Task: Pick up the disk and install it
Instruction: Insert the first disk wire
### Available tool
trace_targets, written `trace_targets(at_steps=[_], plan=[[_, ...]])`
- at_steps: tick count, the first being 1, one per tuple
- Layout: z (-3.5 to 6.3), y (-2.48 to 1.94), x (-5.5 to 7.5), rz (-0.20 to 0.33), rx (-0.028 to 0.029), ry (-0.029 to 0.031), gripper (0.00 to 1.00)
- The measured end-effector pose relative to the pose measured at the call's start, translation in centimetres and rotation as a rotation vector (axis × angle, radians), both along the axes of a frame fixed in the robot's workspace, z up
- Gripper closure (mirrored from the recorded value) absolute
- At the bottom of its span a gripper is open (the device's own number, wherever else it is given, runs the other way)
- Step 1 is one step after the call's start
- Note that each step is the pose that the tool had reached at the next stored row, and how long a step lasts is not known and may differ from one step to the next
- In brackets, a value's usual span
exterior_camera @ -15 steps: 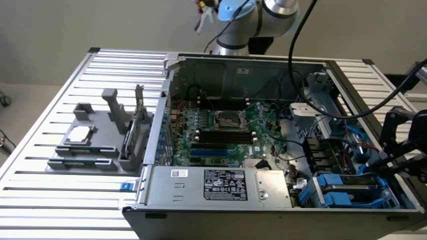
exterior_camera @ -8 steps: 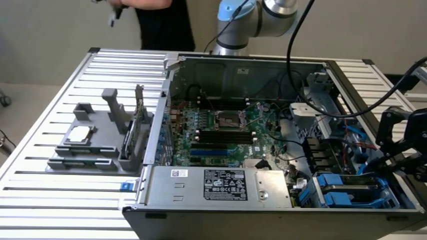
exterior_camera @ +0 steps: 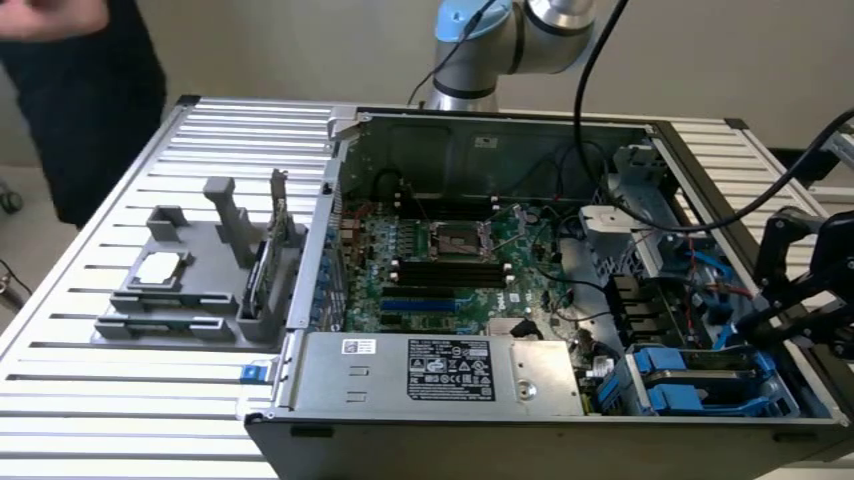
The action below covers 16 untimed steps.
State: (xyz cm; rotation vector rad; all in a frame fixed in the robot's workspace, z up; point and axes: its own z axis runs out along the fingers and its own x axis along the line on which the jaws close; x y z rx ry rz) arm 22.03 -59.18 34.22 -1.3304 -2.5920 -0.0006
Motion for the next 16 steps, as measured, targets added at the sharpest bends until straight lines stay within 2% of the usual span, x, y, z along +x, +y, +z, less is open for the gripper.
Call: trace_targets(at_steps=[3, 8, 12, 15, 16], plan=[[0.13, -0.19, -0.02, 0.000, 0.0005, 0.0000, 0.75], [0.13, -0.84, -0.01, 0.000, 0.0004, 0.0001, 0.75], [-0.10, -0.95, -0.02, 0.000, 0.0017, 0.0002, 0.75], [-0.26, -0.96, -0.05, 0.000, 0.0047, 0.0000, 0.75], [-0.26, -0.95, -0.08, 0.000, 0.0072, 0.0000, 0.75]])
